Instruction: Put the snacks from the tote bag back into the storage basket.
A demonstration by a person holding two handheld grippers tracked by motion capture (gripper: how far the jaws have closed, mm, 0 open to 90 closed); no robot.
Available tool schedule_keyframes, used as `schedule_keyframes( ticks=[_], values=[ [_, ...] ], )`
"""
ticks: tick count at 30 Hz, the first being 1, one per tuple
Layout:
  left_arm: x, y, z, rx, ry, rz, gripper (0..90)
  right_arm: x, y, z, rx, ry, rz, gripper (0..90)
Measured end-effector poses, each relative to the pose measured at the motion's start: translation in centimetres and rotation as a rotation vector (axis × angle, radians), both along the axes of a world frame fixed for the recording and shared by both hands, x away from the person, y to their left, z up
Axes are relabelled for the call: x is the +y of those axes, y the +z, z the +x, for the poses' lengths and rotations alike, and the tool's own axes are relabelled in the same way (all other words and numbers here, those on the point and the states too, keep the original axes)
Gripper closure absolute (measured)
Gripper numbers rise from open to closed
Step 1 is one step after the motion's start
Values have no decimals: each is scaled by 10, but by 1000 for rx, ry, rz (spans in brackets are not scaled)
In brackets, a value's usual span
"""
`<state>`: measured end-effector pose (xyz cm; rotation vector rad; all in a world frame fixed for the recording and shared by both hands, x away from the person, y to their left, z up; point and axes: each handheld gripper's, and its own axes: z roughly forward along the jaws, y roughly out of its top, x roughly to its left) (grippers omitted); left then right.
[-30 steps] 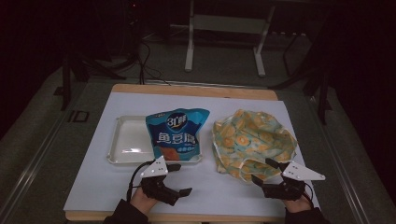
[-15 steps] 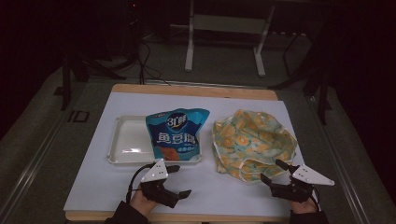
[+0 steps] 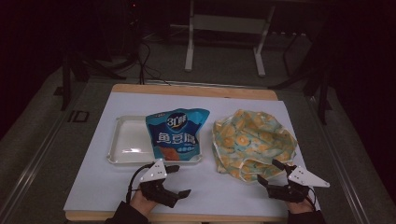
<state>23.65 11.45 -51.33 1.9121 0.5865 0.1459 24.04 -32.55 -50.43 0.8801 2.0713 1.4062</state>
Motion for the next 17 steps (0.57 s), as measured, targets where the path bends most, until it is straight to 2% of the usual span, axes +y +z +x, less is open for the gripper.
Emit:
schedule_keyframes(
  ticks=[17],
  values=[
    [1,-2,2,6,-2,-5,76,0,-3,1,-10,-7,-26,164]
  ],
)
